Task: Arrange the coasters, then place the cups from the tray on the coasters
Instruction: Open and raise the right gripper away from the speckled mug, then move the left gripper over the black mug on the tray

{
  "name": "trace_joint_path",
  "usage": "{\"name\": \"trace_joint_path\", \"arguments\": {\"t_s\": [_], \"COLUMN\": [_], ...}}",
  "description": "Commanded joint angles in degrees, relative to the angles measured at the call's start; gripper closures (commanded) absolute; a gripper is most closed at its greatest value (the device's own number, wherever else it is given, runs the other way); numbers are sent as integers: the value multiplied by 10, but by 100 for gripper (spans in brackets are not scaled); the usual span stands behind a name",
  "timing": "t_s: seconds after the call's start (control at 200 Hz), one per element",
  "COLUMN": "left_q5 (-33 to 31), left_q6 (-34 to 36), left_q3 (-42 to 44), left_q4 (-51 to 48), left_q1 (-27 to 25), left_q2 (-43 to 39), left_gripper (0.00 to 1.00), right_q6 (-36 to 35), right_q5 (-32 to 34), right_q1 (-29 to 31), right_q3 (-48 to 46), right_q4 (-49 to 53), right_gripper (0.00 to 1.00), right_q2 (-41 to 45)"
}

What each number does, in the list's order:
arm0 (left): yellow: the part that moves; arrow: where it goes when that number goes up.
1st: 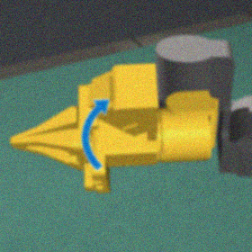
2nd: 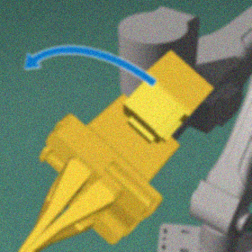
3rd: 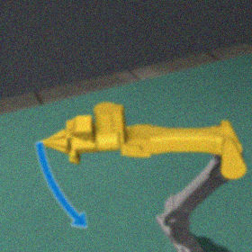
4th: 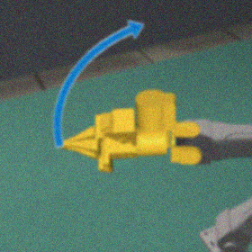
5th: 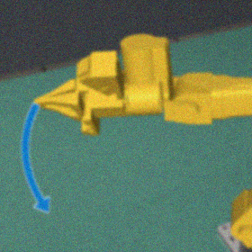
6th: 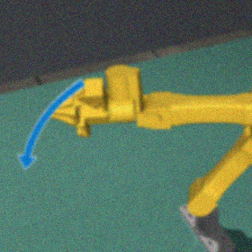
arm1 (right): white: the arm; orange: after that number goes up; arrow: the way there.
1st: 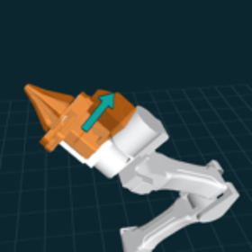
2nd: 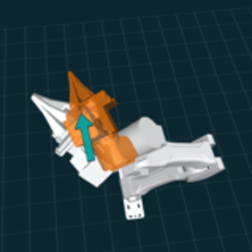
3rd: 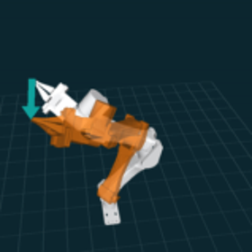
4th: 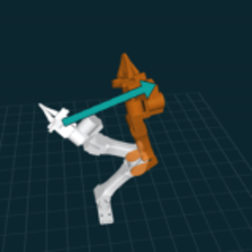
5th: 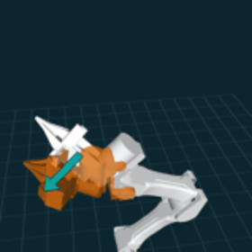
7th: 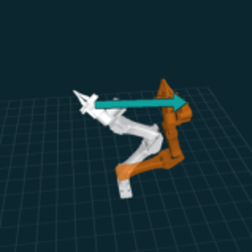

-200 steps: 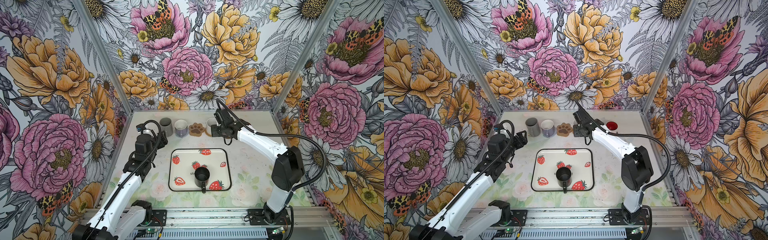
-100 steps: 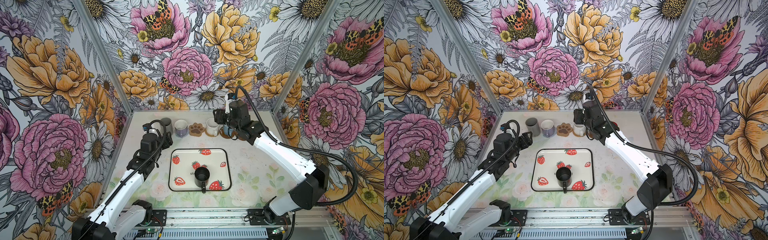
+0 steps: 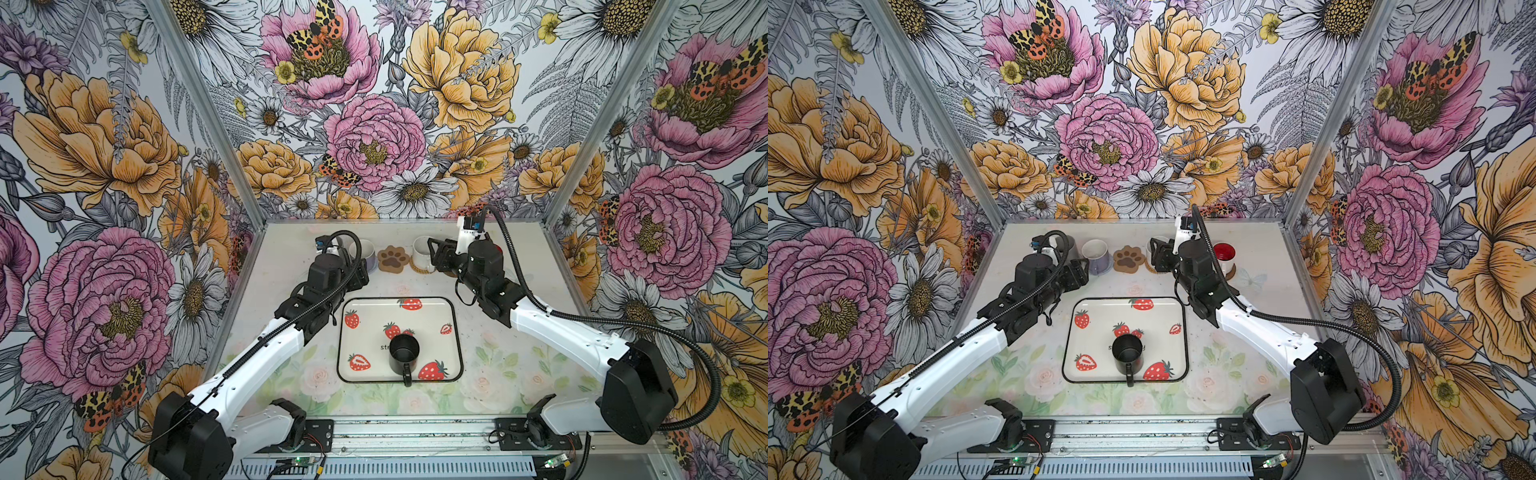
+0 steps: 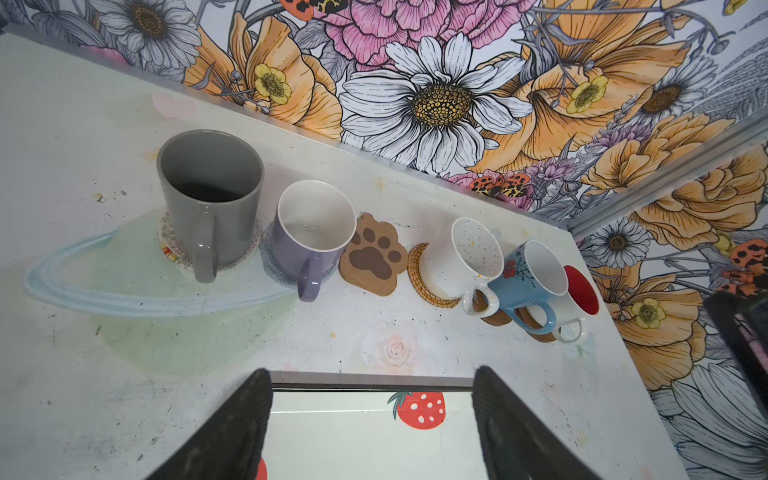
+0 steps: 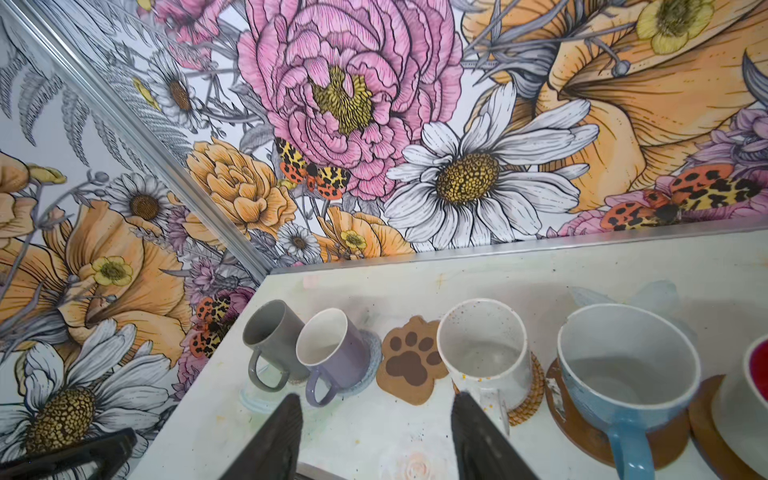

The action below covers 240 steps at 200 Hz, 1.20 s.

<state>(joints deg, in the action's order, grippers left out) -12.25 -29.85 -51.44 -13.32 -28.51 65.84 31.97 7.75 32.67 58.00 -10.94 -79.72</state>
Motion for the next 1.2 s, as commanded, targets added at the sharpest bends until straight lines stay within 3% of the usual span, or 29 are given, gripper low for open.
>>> {"name": "trace_joint_path", "arguments": {"t_s": [0.0,0.125,0.155,0.2,0.215,0.365,0.555,0.635,0.825,0.881,0.991,1.091,1.196], "left_q5": [-29,-36,-37,-38,-38,-37,-30,-30,-33,-33,-29,-27,-21], "left_q6": [15,15,15,14,15,15,17,18,21,21,22,22,22], "left_q3": [-23,-24,-23,-24,-24,-25,-30,-31,-29,-30,-30,-30,-27], "left_q4": [-11,-11,-11,-11,-11,-6,-5,-5,-5,-5,-6,-9,-16], "left_q1": [-14,-20,-19,-21,-20,-23,-24,-25,-24,-26,-23,-24,-26], "left_q2": [1,0,1,1,1,8,20,20,17,17,16,11,0], "left_gripper": [22,22,22,22,22,22,22,22,22,22,22,22,22], "right_q6": [52,142,160,180,186,214,325,413,379,340,272,261,299], "right_q5": [57,155,181,210,220,250,300,320,286,261,155,65,82], "right_q1": [0,1,1,0,1,0,2,2,0,-3,-28,-55,-59], "right_q3": [30,4,-5,-19,-24,-73,-37,-38,-40,-45,-78,-63,-43], "right_q4": [-34,-49,-51,-59,-64,-128,-5,30,9,-17,-114,-101,-41], "right_gripper": [41,40,30,4,1,1,1,1,0,0,0,1,24], "right_q2": [-6,-5,-2,5,8,28,27,34,48,49,41,27,14]}}
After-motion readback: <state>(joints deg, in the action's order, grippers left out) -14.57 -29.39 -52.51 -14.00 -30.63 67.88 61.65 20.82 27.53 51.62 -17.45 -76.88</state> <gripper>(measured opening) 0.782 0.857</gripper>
